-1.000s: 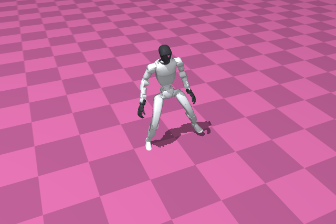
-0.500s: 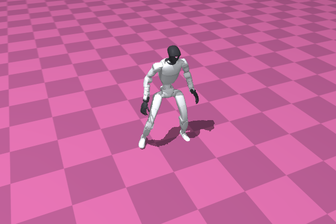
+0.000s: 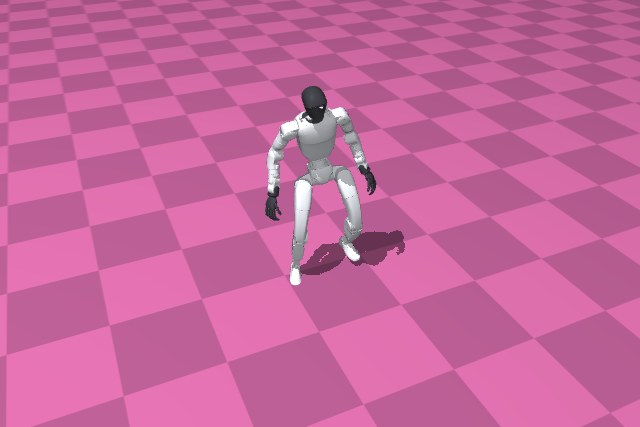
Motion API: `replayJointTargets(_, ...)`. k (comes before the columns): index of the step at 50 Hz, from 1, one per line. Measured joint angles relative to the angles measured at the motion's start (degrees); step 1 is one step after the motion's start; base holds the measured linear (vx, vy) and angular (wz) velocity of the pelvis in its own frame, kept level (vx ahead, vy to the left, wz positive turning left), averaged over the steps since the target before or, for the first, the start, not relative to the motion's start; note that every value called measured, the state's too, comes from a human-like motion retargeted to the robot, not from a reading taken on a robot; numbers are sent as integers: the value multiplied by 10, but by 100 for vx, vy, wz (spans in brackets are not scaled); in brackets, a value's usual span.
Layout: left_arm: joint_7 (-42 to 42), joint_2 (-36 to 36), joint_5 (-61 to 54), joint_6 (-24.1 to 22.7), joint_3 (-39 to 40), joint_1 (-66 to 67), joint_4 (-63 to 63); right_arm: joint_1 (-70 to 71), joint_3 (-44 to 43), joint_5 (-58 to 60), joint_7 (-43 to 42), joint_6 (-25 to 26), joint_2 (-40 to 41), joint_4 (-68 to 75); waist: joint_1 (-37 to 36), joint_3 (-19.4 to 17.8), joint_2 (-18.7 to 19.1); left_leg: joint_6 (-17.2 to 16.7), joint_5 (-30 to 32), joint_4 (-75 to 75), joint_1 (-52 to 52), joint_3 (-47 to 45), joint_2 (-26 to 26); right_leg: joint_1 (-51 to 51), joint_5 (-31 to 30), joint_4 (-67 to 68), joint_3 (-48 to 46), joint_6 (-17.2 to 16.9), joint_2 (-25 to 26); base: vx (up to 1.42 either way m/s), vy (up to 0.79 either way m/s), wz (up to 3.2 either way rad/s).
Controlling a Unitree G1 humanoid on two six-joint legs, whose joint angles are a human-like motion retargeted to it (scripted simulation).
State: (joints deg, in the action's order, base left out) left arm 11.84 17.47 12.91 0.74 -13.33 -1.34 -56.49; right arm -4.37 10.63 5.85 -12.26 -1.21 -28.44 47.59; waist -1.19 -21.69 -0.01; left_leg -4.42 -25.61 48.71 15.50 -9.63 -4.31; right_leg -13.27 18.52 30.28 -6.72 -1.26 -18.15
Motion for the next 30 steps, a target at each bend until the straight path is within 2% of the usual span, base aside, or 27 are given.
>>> replayJointTargets(4, 9, 7, 8, -5, -8, 18, -6, -9, -12, -19, -10, -11, -8, -22, 6, 5, -4, -1, -13, 67, 10, 2, -47, -2, 2, 7, 6, -6, -18, 5, 14, 3)
replayJointTargets(9, 24, 17, 23, -11, -13, 29, -9, -20, -31, -34, -14, -21, -22, -43, 17, 8, -4, -4, -6, 47, -16, -4, -114, 2, 1, 17, 8, -23, -44, 5, 22, 14)
replayJointTargets(12, 35, 21, 25, -13, -11, 31, -8, -21, -46, -45, -15, -22, -27, -41, 22, 10, -2, -10, 3, -10, -42, -6, -149, 4, -2, 20, 8, -36, -59, 5, 30, 16)
replayJointTargets(20, 57, 33, 32, -23, 12, 33, -19, -7, -61, -29, -17, -26, -37, -10, 23, 17, 11, -41, 32, -264, -133, -1, -193, -5, -14, 25, 18, -66, -84, 2, 43, 5)
replayJointTargets(25, 69, 55, 73, -22, 7, 40, -29, -8, -34, 53, -16, -19, -51, 7, 17, 24, 26, -48, 142, -328, -141, 48, -192, 6, -55, -2, 13, -62, -91, -2, 59, 12)
replayJointTargets(30, 74, 85, 64, -22, -6, 27, -28, -28, -45, 83, -20, -4, -47, 18, 6, 26, 3, -70, 83, -211, -78, 75, -139, 51, -175, -85, -2, -66, -144, -2, 65, 41)
